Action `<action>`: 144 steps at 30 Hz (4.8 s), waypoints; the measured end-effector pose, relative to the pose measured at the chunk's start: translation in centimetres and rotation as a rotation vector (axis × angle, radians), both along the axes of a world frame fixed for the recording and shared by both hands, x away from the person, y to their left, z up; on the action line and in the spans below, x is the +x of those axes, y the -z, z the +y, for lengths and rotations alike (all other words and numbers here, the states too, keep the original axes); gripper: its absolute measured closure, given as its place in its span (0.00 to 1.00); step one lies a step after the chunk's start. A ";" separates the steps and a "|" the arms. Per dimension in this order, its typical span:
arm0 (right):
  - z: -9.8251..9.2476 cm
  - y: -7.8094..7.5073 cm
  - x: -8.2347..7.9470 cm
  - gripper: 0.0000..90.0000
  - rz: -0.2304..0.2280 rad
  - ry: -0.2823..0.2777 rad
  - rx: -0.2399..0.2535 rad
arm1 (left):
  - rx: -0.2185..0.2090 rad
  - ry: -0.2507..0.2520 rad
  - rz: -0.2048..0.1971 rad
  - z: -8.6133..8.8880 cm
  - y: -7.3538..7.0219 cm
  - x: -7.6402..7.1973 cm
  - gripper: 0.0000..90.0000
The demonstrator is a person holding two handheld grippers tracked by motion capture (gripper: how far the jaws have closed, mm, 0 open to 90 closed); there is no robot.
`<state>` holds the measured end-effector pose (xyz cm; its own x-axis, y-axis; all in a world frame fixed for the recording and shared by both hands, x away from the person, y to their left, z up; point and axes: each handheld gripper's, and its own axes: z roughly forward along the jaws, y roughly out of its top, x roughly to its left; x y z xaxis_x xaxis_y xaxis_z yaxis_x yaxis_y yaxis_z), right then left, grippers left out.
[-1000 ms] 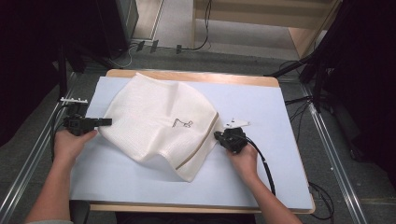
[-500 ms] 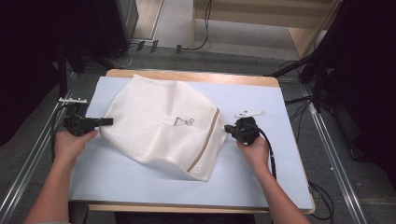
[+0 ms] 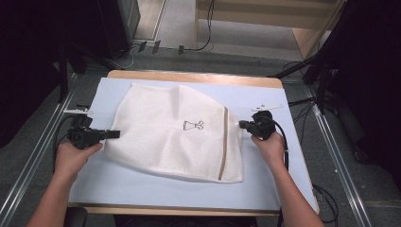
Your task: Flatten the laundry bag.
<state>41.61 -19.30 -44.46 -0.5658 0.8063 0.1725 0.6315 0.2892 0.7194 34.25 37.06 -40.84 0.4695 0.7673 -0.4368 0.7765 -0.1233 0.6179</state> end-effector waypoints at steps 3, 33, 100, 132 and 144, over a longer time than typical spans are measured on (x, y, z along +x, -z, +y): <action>0.1 -0.7 -0.2 0.88 -0.040 -0.002 0.015 | -0.010 -0.019 0.001 0.6 0.1 -0.1 0.97; 5.6 0.7 1.6 0.92 0.011 -0.071 0.031 | 0.028 -0.118 0.000 5.3 0.4 -1.0 0.84; 7.2 3.1 6.3 0.59 0.045 -0.061 0.055 | 0.131 -0.154 0.105 5.9 2.9 3.7 1.00; 0.3 -1.4 2.2 0.66 -0.018 -0.031 0.045 | 0.041 -0.069 0.101 2.2 2.2 5.2 1.00; 0.3 -1.7 2.2 0.77 -0.049 0.020 0.072 | 0.061 -0.110 0.097 5.4 2.2 3.6 1.00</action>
